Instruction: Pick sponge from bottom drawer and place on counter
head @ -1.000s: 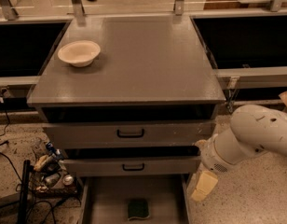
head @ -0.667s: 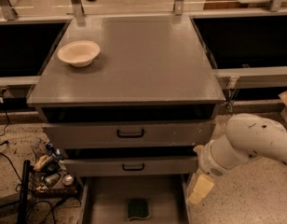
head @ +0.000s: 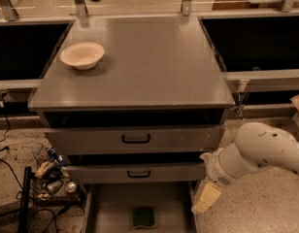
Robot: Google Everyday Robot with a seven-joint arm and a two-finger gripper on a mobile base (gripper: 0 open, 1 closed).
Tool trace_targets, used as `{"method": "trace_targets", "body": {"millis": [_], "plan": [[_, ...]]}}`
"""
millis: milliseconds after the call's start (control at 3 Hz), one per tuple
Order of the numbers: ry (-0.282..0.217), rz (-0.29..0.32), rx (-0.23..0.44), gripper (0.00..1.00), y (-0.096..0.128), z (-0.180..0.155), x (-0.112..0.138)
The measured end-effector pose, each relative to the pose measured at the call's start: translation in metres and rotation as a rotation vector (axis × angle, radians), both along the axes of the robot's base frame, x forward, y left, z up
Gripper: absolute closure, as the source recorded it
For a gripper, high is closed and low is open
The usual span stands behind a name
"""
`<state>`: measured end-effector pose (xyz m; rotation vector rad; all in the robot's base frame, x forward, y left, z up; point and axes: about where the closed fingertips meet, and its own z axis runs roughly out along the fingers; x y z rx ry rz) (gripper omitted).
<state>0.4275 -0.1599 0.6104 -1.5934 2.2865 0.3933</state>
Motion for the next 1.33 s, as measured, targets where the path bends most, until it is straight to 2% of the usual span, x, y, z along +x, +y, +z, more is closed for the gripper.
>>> {"method": "trace_targets", "body": {"millis": [333,667,1333], "plan": [[-0.004,0.008,0.052,0.0,0.004,-0.019,0.005],[0.022,0.026,0.089,0.0,0.011,-0.045,0.007],[0.114,0.07,0.104,0.0,0.028,-0.101,0.003]]}}
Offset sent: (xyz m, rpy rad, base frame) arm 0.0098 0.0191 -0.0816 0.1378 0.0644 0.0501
